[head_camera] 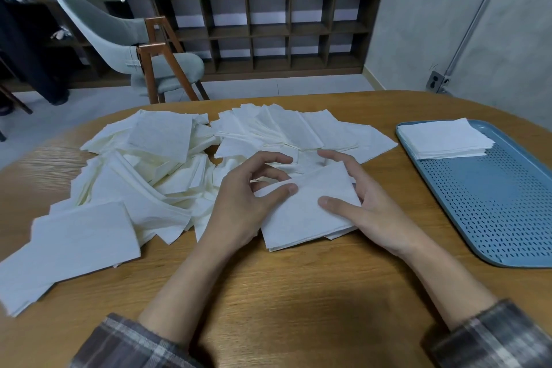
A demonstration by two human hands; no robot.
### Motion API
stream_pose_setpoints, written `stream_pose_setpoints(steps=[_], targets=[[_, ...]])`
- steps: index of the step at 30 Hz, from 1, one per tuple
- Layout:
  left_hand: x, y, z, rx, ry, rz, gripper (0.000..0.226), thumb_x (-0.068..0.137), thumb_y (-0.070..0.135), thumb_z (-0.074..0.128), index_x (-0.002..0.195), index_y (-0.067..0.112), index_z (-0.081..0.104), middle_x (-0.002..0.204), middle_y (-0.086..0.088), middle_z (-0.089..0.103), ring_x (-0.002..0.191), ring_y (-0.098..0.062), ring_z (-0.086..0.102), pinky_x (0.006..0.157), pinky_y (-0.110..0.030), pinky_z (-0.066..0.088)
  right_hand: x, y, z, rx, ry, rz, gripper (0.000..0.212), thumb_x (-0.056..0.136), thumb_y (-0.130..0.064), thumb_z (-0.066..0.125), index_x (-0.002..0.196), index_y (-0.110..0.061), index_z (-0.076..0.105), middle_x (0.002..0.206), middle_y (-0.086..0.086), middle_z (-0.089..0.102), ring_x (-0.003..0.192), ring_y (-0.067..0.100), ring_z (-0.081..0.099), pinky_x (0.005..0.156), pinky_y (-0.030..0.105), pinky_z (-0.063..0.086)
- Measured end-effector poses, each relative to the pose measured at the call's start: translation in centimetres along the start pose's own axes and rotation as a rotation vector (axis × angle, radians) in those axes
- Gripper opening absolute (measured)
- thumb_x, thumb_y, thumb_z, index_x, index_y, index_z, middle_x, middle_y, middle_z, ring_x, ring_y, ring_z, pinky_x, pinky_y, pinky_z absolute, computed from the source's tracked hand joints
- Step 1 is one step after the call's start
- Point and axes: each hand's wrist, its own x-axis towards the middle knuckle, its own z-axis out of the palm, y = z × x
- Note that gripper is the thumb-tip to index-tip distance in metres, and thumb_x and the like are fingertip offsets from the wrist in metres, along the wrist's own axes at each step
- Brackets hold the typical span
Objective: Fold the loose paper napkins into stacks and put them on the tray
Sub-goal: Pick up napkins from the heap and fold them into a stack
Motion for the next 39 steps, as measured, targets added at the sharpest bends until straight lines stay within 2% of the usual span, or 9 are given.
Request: stream_pose_setpoints(steps=[5, 9, 13, 15, 18, 21, 25, 29, 39], targets=[[-0.1, -0.6, 0.2, 0.064, 0.018, 0.036, 0.032, 0.087, 0.021, 0.086, 0.112, 0.037, 0.072, 0.097, 0.015, 0.075, 0.095, -0.009, 0.068, 0.081, -0.014, 0.048, 0.0, 0.0, 0.1, 0.022, 0.002, -0.052, 0.074, 0.097, -0.007, 0.072, 0.145, -0.056, 0.045, 0.143, -0.001, 0.062, 0.123, 0.017, 0.067, 0.105, 0.037, 0.055], [-0.4, -0.5, 0.3, 0.102, 0.025, 0.034, 0.019, 0.093, 0.032, 0.079, 0.11, 0.036, 0.074, 0.109, 0.024, 0.073, 0.107, 0.002, 0.066, 0.08, -0.011, 0.047, -0.2, -0.2, -0.4, 0.109, 0.037, -0.132, 0.075, 0.095, -0.003, 0.071, 0.149, -0.048, 0.044, 0.138, 0.001, 0.065, 0.122, 0.024, 0.068, 0.098, 0.039, 0.059], [-0.3, 0.2, 0.2, -0.05, 0.028, 0.005, 0.017, 0.094, 0.021, 0.078, 0.111, 0.025, 0.077, 0.09, 0.021, 0.072, 0.071, 0.003, 0.061, 0.063, -0.009, 0.043, 0.0, 0.0, -0.7, 0.152, 0.086, -0.153, 0.07, 0.093, -0.008, 0.073, 0.146, -0.044, 0.045, 0.133, 0.007, 0.067, 0.119, 0.028, 0.068, 0.096, 0.044, 0.061], [-0.4, 0.3, 0.3, -0.069, 0.049, 0.024, 0.02, 0.093, 0.012, 0.079, 0.112, 0.019, 0.076, 0.087, 0.021, 0.069, 0.066, 0.005, 0.06, 0.061, -0.008, 0.042, 0.0, 0.0, -0.8, 0.136, 0.095, -0.149, 0.062, 0.092, -0.01, 0.074, 0.142, -0.039, 0.051, 0.133, 0.003, 0.066, 0.121, 0.025, 0.067, 0.098, 0.041, 0.058], [-0.6, 0.0, 0.6, -0.021, 0.079, 0.076, 0.027, 0.093, 0.014, 0.08, 0.117, 0.025, 0.072, 0.099, 0.023, 0.07, 0.082, 0.002, 0.065, 0.068, -0.011, 0.046, 0.1, 0.0, -0.8, -0.057, 0.086, -0.183, 0.034, 0.095, -0.004, 0.073, 0.123, -0.022, 0.073, 0.126, -0.011, 0.072, 0.126, 0.009, 0.062, 0.103, 0.018, 0.045], [-0.8, -0.8, 1.0, 0.263, 0.121, 0.285, 0.035, 0.092, 0.015, 0.081, 0.122, 0.025, 0.068, 0.116, 0.014, 0.064, 0.111, -0.006, 0.062, 0.086, -0.014, 0.046, 0.3, 0.4, -0.7, -0.155, 0.128, -0.133, 0.03, 0.098, 0.001, 0.068, 0.111, -0.023, 0.08, 0.116, -0.018, 0.077, 0.122, -0.002, 0.064, 0.1, 0.009, 0.04], [-1.2, -1.7, 2.0, 0.492, -0.077, 0.504, 0.018, 0.091, 0.026, 0.082, 0.108, 0.022, 0.074, 0.108, 0.009, 0.06, 0.102, -0.01, 0.06, 0.085, -0.026, 0.05, 0.6, 1.3, -0.8, -0.225, 0.202, -0.111, 0.034, 0.099, 0.0, 0.065, 0.112, -0.027, 0.08, 0.116, -0.021, 0.077, 0.124, -0.004, 0.062, 0.11, 0.02, 0.041], [-1.2, -2.5, 2.3, 0.583, -0.405, 0.407, 0.027, 0.093, 0.042, 0.077, 0.115, 0.028, 0.074, 0.102, 0.016, 0.064, 0.096, -0.003, 0.057, 0.082, -0.035, 0.053, 0.6, 1.4, -0.9, -0.248, 0.224, -0.116, 0.033, 0.101, -0.002, 0.064, 0.113, -0.028, 0.08, 0.117, -0.023, 0.076, 0.124, -0.006, 0.061, 0.112, 0.021, 0.04], [-1.5, -1.9, 3.2, 0.559, -0.315, 0.388, 0.024, 0.104, 0.048, 0.061, 0.111, 0.033, 0.077, 0.093, 0.016, 0.063, 0.084, -0.002, 0.06, 0.072, -0.032, 0.053, 0.5, 1.1, -0.7, -0.247, 0.172, -0.108, 0.033, 0.101, -0.003, 0.064, 0.113, -0.03, 0.079, 0.118, -0.024, 0.075, 0.126, -0.008, 0.059, 0.111, 0.017, 0.038]])
